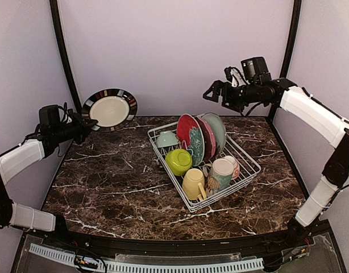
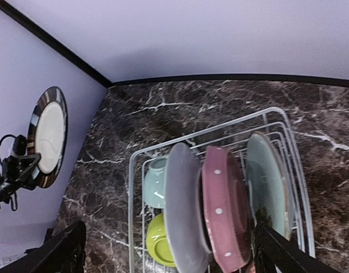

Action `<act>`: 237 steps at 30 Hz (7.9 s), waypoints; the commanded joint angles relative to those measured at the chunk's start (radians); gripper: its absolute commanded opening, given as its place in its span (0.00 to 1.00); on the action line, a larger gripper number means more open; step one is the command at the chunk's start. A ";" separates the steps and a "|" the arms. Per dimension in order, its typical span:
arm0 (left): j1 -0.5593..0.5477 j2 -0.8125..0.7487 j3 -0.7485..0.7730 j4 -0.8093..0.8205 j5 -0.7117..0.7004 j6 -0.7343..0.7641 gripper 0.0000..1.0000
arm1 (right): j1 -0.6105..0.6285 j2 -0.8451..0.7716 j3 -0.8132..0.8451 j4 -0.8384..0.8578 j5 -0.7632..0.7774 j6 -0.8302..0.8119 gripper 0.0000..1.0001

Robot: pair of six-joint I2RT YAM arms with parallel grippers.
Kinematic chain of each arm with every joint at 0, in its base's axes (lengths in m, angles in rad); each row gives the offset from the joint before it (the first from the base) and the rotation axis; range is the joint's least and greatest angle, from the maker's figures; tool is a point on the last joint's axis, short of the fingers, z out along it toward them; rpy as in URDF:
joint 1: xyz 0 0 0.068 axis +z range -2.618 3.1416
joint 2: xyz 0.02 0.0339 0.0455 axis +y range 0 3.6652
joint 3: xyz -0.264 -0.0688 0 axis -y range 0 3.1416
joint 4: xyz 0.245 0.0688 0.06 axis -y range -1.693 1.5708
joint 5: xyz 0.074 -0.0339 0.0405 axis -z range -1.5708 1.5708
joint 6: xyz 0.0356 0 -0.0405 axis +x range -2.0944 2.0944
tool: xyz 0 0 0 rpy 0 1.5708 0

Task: Unload the mixed dishes from the dish rack
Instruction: Place the plate at the corner of the board, then grab the plate from the dish rack, then pass from the right arm to the left, then place the plate on the plate.

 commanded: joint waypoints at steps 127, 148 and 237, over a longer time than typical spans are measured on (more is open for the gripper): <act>-0.310 -0.052 0.158 -0.482 -0.227 0.631 0.92 | 0.326 0.324 0.386 -0.431 0.707 -0.279 0.00; -0.345 -0.028 0.172 -0.478 -0.235 0.604 0.92 | 0.341 0.124 0.329 -0.342 0.797 -0.326 0.00; 0.141 0.256 0.197 0.020 -0.081 0.092 0.01 | -0.018 -0.389 -0.330 0.029 0.083 -0.260 0.99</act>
